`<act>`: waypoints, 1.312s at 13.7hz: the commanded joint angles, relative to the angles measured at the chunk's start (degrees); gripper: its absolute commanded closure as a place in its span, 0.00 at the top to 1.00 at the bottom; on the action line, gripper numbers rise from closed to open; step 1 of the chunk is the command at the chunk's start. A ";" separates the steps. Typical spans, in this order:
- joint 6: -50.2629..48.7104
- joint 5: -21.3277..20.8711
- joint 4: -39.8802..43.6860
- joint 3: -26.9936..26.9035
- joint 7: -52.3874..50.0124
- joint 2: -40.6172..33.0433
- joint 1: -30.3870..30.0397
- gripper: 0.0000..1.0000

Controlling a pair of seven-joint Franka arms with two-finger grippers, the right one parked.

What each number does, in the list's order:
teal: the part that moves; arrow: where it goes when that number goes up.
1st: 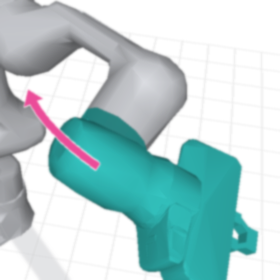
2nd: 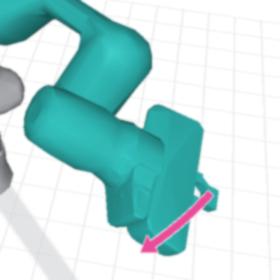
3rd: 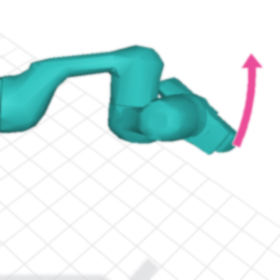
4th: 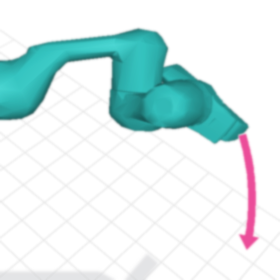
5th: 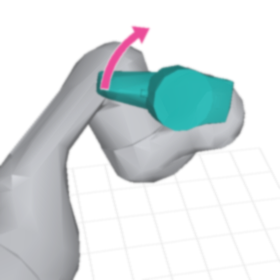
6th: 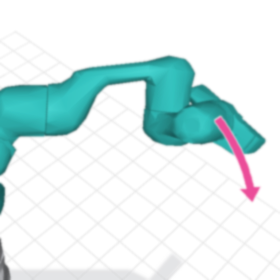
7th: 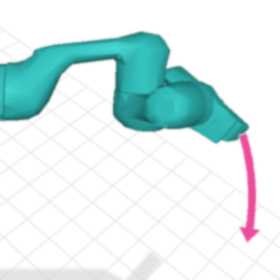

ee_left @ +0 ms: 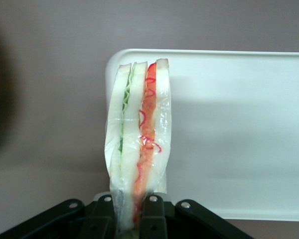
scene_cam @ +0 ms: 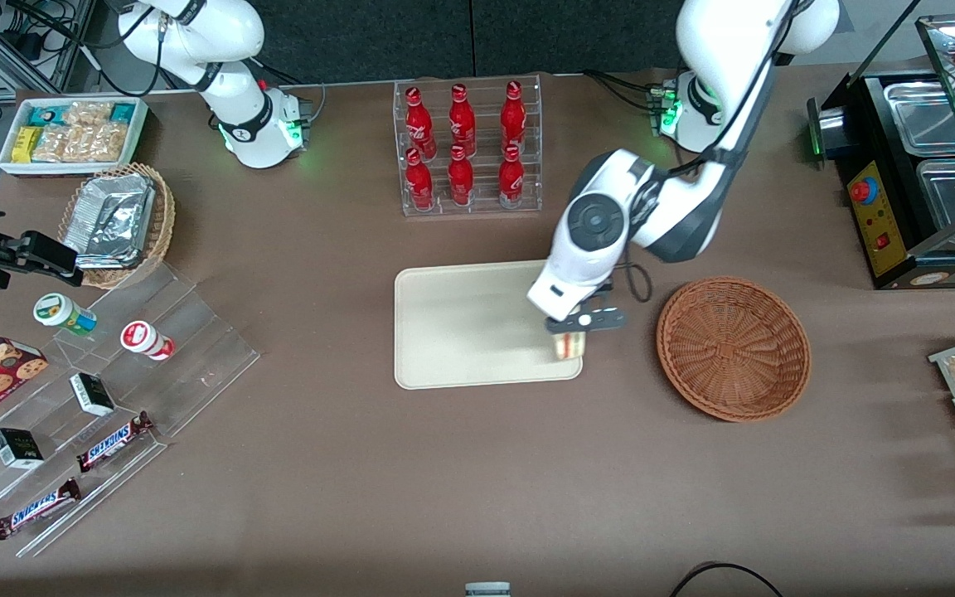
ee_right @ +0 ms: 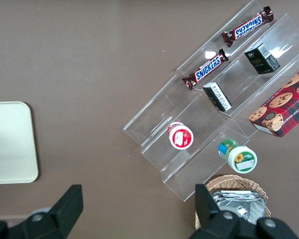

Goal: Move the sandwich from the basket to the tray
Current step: 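Carry the held sandwich with the left gripper over the cream tray, then lower the sandwich onto the tray and open the left gripper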

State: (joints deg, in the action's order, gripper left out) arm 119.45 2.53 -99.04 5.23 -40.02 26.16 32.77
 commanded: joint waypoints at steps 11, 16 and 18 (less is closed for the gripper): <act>-4.67 -3.50 19.67 0.84 -8.84 17.88 8.53 0.00; -4.49 -3.67 19.67 0.84 -9.11 18.41 8.71 0.41; -3.70 -3.85 19.50 0.84 -9.11 18.49 8.97 1.00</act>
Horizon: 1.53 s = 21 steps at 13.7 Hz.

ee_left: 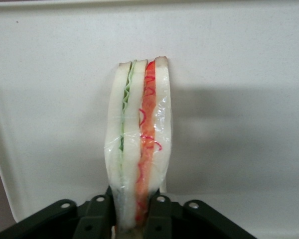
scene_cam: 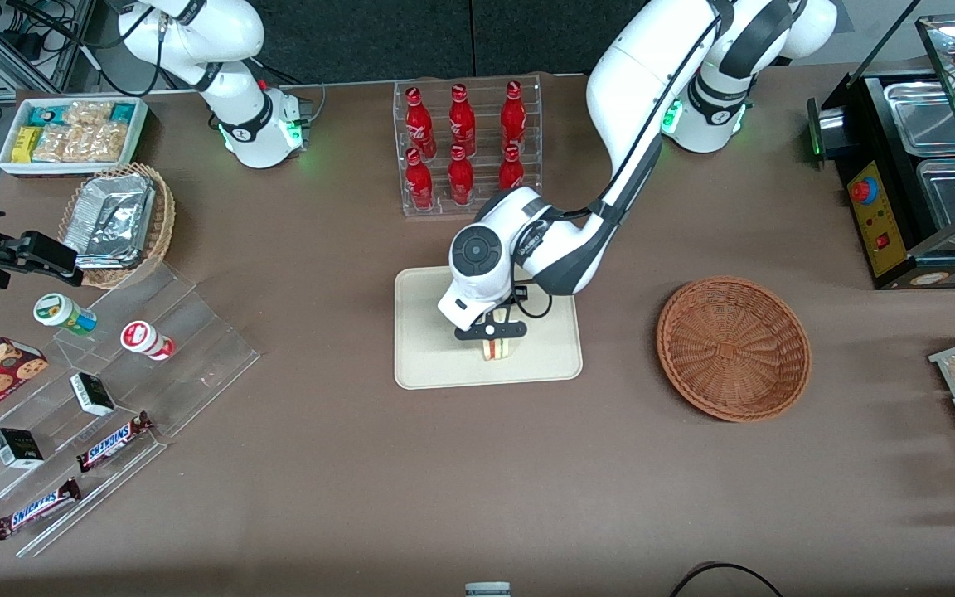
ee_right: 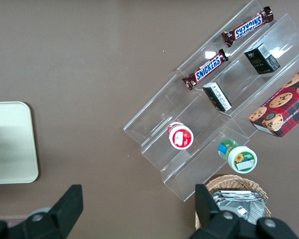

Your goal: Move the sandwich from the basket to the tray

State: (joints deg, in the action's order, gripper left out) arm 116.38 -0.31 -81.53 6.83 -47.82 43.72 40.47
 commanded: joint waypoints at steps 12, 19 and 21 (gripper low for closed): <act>-9.75 1.28 2.43 -2.00 0.01 -9.70 -10.13 1.00; -21.00 2.07 1.37 -1.91 17.83 -16.81 -24.11 1.00; -22.85 2.16 1.28 -1.91 21.79 -18.31 -27.10 1.00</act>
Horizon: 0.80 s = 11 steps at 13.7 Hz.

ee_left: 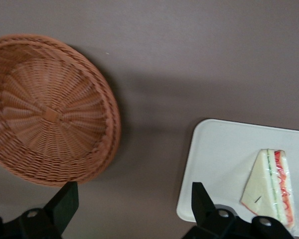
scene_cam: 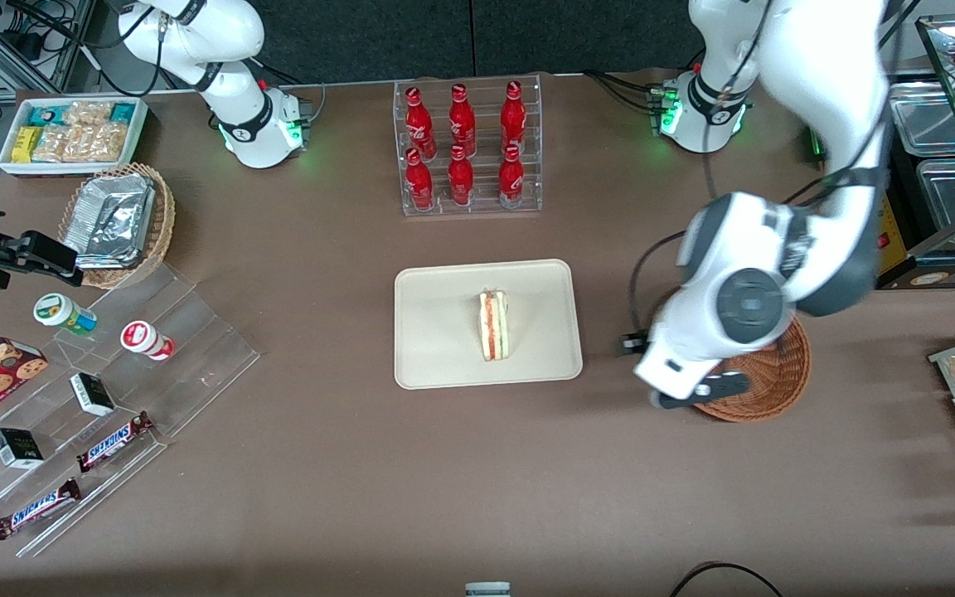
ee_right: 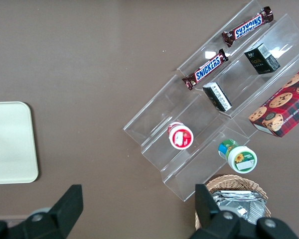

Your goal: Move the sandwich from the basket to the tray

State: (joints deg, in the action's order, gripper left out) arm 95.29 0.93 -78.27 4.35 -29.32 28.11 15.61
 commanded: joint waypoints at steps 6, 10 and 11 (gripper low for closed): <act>-6.96 0.82 -2.58 0.84 13.21 -6.92 -9.36 1.00; -9.67 0.74 -9.69 1.02 23.15 -17.18 -15.34 1.00; -12.47 0.82 -10.06 1.10 24.90 -19.48 -16.74 1.00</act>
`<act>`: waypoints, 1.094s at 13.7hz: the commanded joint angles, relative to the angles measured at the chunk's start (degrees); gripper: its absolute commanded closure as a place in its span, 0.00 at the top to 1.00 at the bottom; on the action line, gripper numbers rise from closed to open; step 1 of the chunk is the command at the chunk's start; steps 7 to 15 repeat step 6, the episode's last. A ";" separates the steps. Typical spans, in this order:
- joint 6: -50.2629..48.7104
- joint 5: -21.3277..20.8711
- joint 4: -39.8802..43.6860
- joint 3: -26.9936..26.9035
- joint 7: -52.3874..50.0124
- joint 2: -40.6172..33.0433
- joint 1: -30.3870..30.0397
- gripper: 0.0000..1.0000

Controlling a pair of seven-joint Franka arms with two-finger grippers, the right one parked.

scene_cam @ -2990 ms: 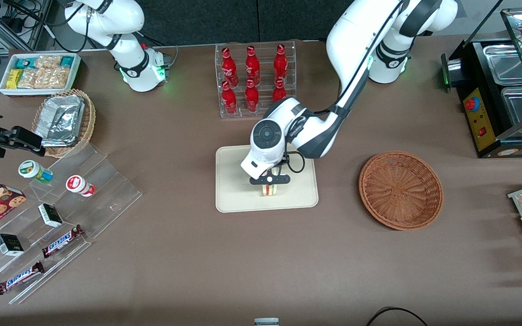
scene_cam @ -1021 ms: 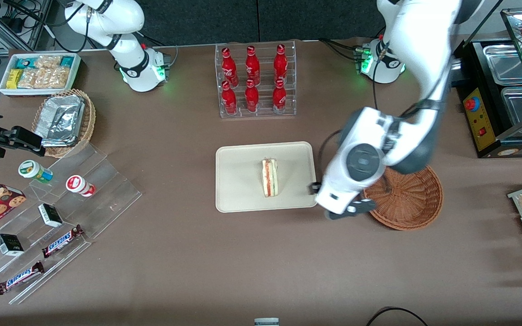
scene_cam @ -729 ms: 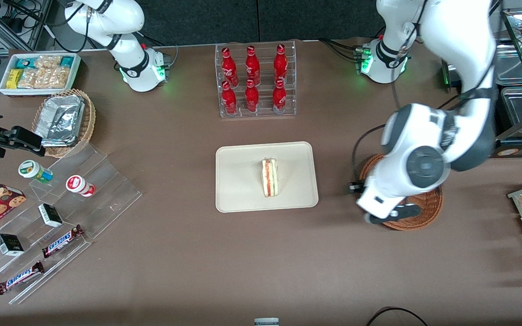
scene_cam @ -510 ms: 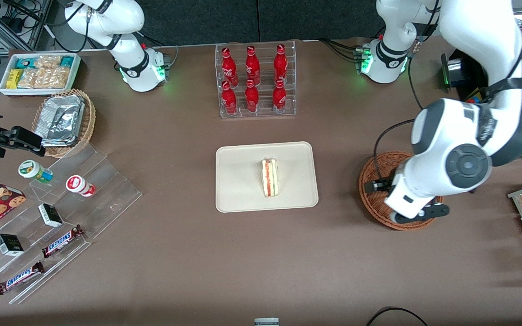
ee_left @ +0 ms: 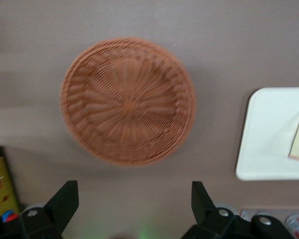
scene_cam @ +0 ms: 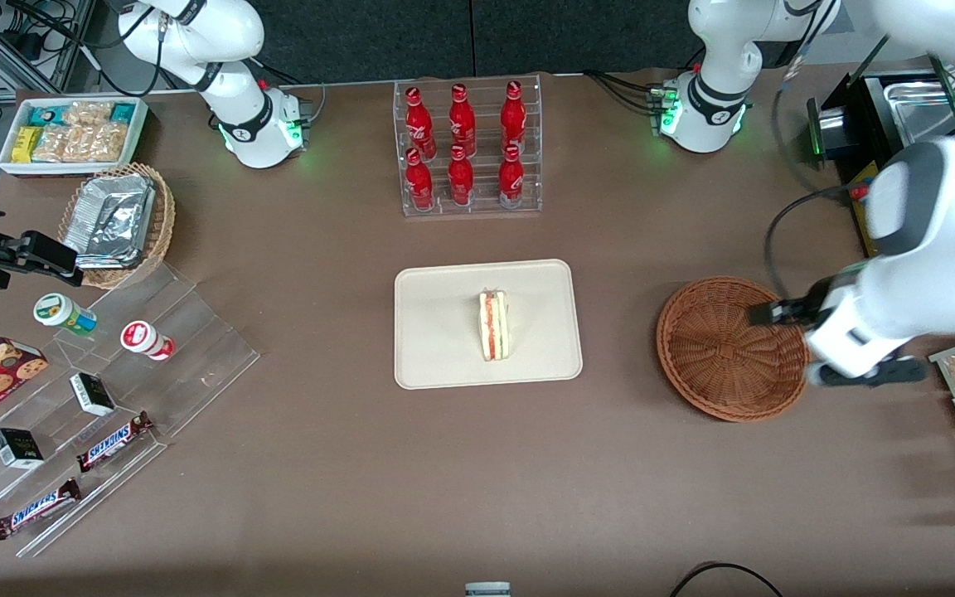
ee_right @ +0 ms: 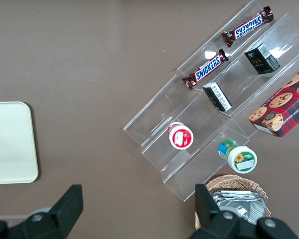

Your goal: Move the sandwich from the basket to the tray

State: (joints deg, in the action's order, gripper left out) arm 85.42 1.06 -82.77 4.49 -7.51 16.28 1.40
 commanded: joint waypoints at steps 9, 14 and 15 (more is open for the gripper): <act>-12.82 -0.09 -4.68 0.43 7.42 -15.67 -4.04 1.00; -12.82 -0.09 -4.68 0.43 7.42 -15.67 -4.04 1.00; -12.82 -0.09 -4.68 0.43 7.42 -15.67 -4.04 1.00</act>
